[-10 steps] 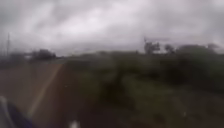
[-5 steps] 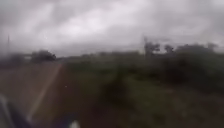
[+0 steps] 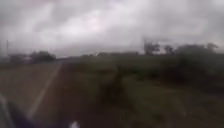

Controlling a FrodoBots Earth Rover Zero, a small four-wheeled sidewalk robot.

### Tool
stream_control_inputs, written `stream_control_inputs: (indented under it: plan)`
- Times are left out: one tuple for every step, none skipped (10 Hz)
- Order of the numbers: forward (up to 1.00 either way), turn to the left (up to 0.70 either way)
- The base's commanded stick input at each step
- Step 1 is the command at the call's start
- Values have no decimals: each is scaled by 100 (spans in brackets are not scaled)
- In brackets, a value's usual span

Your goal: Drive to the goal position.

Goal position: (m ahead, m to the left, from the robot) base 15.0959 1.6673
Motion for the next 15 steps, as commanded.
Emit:
stream_control_inputs:
  plan:
    - [70,0]
    - [70,0]
    - [70,0]
    - [70,0]
    - [70,0]
    - [70,0]
    - [70,11]
    - [70,33]
    - [70,35]
    - [70,35]
    - [70,35]
    - [70,35]
    - [70,35]
    - [70,35]
    - [70,35]
